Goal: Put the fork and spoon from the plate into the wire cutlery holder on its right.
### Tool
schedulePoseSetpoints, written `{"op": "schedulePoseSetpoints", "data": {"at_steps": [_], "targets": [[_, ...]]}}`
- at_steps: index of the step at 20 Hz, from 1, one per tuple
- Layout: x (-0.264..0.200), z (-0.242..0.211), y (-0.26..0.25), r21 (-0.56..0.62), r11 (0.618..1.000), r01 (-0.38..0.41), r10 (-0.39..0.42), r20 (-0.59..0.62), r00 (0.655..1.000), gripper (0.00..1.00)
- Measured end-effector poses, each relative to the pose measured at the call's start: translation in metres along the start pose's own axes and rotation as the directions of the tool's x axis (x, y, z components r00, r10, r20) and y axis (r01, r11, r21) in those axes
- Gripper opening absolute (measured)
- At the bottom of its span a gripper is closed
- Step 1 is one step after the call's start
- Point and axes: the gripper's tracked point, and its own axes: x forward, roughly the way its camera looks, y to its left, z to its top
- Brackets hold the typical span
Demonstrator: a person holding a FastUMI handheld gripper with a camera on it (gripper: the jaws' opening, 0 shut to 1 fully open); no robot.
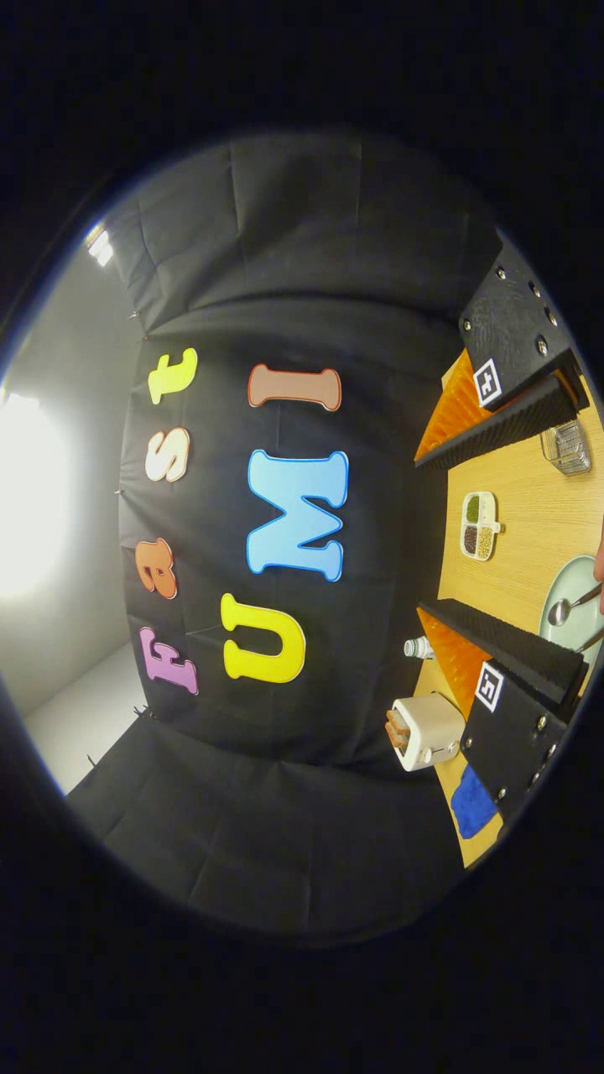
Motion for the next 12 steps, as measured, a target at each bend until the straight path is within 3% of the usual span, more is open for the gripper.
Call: {"op": "schedulePoseSetpoints", "data": {"at_steps": [4, 8, 12], "targets": [[-0.008, -0.032, 0.011, -0.005, 0.999, -0.034, 0.033, -0.068, 0.997, 0.95], [-0.017, -0.074, 0.034, -0.052, 0.988, -0.147, 0.136, -0.173, 0.975, 0.95], [-0.020, -0.137, 0.044, -0.074, 0.970, -0.233, 0.194, -0.348, 0.917, 0.95]]}}
